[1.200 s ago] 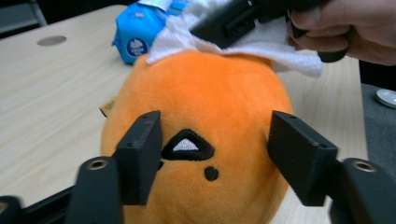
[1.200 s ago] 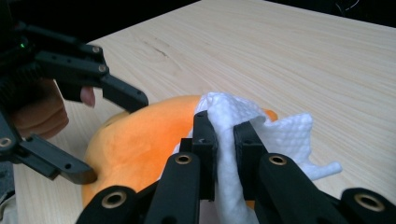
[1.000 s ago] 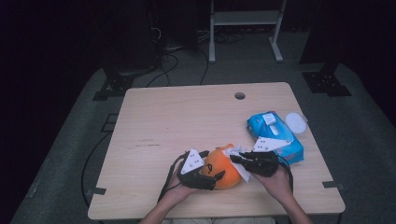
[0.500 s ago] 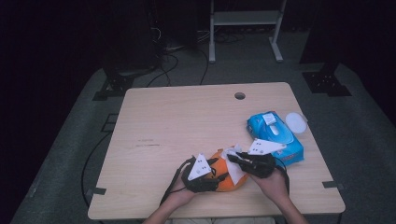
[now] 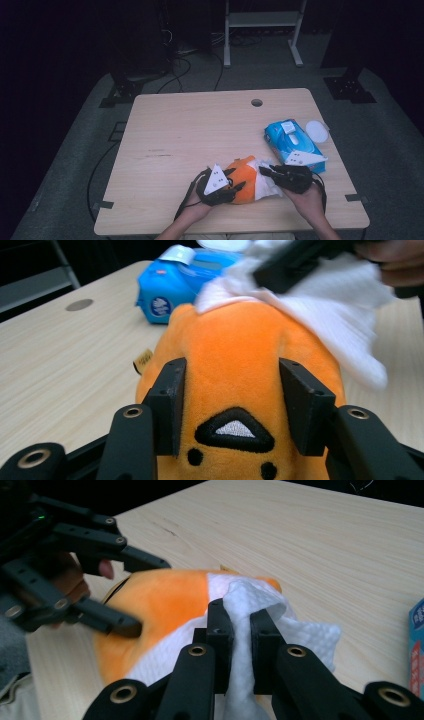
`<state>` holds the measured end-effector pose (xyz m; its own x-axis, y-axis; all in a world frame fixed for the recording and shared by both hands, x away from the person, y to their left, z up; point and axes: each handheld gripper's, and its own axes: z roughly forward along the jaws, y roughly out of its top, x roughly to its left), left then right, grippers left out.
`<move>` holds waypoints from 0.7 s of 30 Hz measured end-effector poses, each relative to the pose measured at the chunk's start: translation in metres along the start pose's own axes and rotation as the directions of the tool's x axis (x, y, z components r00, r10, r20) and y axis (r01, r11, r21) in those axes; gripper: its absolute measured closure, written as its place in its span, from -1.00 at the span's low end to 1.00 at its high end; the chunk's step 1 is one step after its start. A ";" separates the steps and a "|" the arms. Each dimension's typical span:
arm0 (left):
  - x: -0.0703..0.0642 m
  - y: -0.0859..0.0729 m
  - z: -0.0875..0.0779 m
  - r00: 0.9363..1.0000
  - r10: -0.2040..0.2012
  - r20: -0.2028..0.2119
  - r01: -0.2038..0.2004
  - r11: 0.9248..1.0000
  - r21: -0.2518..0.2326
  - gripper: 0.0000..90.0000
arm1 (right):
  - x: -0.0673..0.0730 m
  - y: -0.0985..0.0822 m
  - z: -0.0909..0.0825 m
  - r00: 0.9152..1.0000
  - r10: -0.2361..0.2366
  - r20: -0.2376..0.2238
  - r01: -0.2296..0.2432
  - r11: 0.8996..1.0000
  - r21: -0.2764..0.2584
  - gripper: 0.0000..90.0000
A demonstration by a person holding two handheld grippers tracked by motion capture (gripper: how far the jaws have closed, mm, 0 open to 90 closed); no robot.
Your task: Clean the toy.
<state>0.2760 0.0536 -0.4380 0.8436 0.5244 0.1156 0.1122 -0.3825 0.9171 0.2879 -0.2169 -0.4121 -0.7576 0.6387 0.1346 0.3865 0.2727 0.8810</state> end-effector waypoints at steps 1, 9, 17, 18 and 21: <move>0.002 0.001 -0.001 1.000 -0.006 -0.012 0.006 1.000 0.000 0.12 | -0.001 -0.001 -0.003 1.000 0.008 -0.005 -0.008 1.000 -0.008 0.82; 0.025 0.005 -0.004 0.995 -0.038 -0.094 0.037 0.999 -0.007 0.20 | -0.013 -0.008 -0.013 0.998 0.062 -0.021 -0.063 0.998 -0.026 0.82; 0.053 0.005 0.000 0.986 -0.051 -0.158 0.051 0.999 0.001 0.21 | -0.016 -0.011 0.007 1.000 0.023 0.004 -0.024 0.999 0.035 0.82; 0.055 0.005 0.001 0.985 -0.057 -0.162 0.058 0.998 0.000 0.21 | -0.016 -0.012 0.011 1.000 0.021 0.009 -0.021 0.999 0.046 0.82; 0.062 0.003 0.002 0.982 -0.078 -0.174 0.077 0.997 -0.010 0.21 | -0.018 -0.014 0.015 1.000 0.020 0.016 -0.021 0.998 0.067 0.82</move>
<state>0.3301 0.0834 -0.4287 0.7279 0.6770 0.1088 0.1718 -0.3337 0.9269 0.3039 -0.2213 -0.4342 -0.7411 0.6556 0.1448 0.4366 0.3067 0.8458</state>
